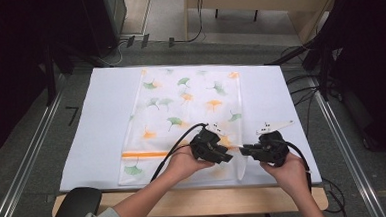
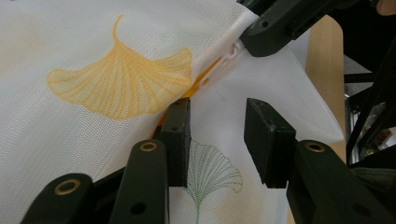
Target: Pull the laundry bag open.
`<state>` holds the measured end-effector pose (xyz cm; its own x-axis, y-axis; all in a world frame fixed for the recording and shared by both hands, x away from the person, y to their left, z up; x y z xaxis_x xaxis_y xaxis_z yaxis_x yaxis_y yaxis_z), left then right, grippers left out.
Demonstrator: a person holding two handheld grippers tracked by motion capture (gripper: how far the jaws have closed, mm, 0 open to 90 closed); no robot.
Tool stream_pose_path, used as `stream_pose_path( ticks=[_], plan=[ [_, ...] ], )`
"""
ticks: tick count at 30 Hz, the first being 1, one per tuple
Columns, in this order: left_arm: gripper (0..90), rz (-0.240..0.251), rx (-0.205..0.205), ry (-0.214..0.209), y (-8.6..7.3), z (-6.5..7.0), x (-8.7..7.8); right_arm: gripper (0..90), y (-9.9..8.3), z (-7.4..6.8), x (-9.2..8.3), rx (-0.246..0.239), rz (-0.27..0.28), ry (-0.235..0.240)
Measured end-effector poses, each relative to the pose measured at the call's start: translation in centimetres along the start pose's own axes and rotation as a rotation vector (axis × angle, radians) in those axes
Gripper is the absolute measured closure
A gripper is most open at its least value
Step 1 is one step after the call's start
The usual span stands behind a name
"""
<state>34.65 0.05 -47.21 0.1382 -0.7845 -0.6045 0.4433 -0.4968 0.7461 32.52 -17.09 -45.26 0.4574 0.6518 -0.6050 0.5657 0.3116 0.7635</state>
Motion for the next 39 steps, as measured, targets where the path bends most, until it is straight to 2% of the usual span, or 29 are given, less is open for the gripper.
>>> stream_pose_path(
  ticks=[8, 16, 20, 23, 29, 39],
  plan=[
    [61.2, 0.010, -0.003, -0.013, 0.2, 0.0, 0.1, 84.9, 0.3, -0.5, 0.0, -0.023, 0.002, 0.023],
    [69.1, 0.013, -0.002, -0.042, 0.4, 0.6, 0.4, 84.9, 0.2, -0.7, 0.3, -0.036, -0.015, 0.019],
    [73.0, -0.005, 0.003, -0.036, 0.6, 0.7, 0.5, 84.9, 0.2, -0.7, 0.4, -0.038, -0.015, 0.023],
    [73.7, -0.014, -0.009, -0.034, 0.7, 0.6, 0.7, 85.0, 0.1, -0.8, 0.4, -0.044, -0.018, 0.027],
    [79.7, -0.015, -0.030, -0.028, 0.8, 0.6, 0.9, 85.0, 0.2, -0.9, 0.4, -0.044, -0.019, 0.028],
    [86.6, -0.018, -0.029, -0.023, 0.9, 0.5, 0.9, 85.0, 0.2, -1.0, 0.5, -0.042, -0.021, 0.038]
  ],
)
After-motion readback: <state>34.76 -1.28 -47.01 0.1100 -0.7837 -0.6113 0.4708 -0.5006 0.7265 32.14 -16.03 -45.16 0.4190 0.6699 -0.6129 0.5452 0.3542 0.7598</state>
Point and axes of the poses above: each handheld gripper's, and its own axes: x roughly forward along the jaws, y roughly out of its top, z roughly to its right, the point moved 4 cm from there along x, roughly forward along the jaws, and after that the axes turned 9 degrees about z, right-handed, at the moved point
